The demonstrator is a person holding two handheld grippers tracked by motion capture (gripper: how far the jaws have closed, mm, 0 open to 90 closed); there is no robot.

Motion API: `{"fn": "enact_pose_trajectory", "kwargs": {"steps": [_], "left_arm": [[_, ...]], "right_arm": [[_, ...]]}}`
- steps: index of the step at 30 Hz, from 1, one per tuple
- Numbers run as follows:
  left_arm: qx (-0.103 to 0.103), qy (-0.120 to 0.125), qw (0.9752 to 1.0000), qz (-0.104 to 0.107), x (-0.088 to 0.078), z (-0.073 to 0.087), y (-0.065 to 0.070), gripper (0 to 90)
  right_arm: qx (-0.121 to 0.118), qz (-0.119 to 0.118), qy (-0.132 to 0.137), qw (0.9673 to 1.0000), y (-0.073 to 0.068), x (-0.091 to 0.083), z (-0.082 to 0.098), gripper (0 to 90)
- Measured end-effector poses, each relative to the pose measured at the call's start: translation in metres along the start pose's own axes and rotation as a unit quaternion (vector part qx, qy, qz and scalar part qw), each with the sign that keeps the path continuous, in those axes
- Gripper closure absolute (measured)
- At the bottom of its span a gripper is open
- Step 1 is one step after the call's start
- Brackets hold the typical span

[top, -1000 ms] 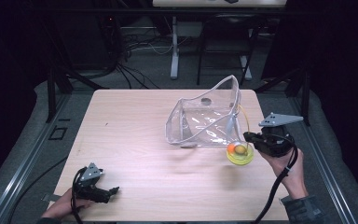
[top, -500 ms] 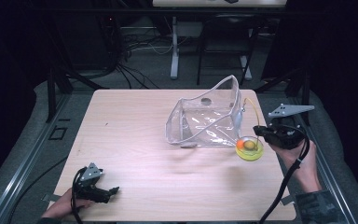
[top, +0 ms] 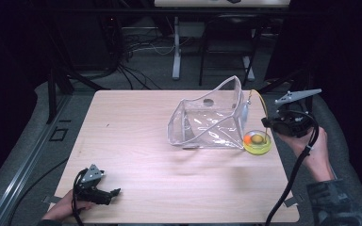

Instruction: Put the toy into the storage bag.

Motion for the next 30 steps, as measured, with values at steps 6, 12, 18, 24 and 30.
{"fn": "enact_pose_trajectory", "kwargs": {"steps": [6, 12, 18, 24, 30], "left_arm": [[0.0, 0.0, 1.0, 0.001, 0.0, 0.0, 0.0, 0.0], [-0.002, 0.001, 1.0, 0.001, 0.0, 0.0, 0.0, 0.0], [0.001, -0.004, 1.0, 0.003, -0.001, 0.0, 0.0, 0.0], [0.001, -0.004, 1.0, 0.004, -0.001, 0.0, 0.0, 0.0], [0.001, -0.004, 1.0, 0.003, -0.001, 0.001, 0.0, 0.0]], "right_arm": [[-0.002, 0.005, -0.016, 0.9999, 0.007, -0.002, -0.01, 88.1], [-0.002, 0.008, -0.034, 0.9994, 0.015, -0.003, -0.021, 88.0], [0.0, 0.017, -0.058, 0.9982, 0.025, -0.004, -0.032, 88.0], [0.001, 0.032, -0.087, 0.9957, 0.037, -0.001, -0.038, 88.1], [0.002, 0.036, -0.108, 0.9935, 0.045, -0.002, -0.046, 88.1]]}}
Point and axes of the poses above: each handheld gripper's, and its own axes: x roughly forward along the jaws, z roughly out of its underside, y roughly to its right, the point moved 8 cm from there along x, roughly forward along the jaws, and after that the axes turned 10 degrees about -y, right-handed, at the moved point
